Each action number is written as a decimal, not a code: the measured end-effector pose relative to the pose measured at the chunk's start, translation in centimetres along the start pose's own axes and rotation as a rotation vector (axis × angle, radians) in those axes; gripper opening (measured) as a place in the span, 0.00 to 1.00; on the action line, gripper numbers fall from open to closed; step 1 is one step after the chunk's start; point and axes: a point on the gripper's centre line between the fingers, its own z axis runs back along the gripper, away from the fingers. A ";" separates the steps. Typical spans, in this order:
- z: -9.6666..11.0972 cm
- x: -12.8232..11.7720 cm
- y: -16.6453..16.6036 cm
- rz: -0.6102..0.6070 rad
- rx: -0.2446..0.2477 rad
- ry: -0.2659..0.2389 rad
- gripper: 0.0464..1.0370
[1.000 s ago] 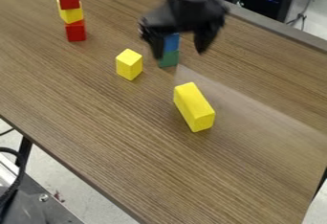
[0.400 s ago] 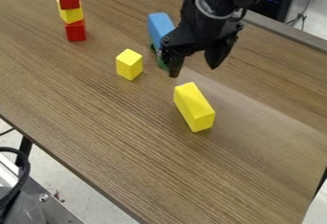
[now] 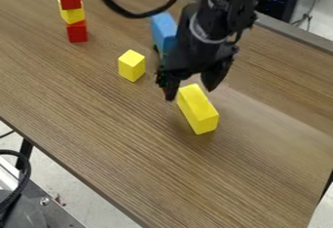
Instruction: Put the yellow rectangular block on top of the blue other rectangular block
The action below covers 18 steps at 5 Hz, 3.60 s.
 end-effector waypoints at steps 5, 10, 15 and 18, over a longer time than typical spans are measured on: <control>-1.6 -2.4 -0.2 0.034 -0.028 -0.012 0.92; 4.2 4.8 -2.1 0.082 -0.157 -0.154 0.53; 1.4 10.9 -2.1 0.188 -0.115 -0.089 0.53; 0.3 11.4 -1.7 0.158 -0.099 -0.075 0.53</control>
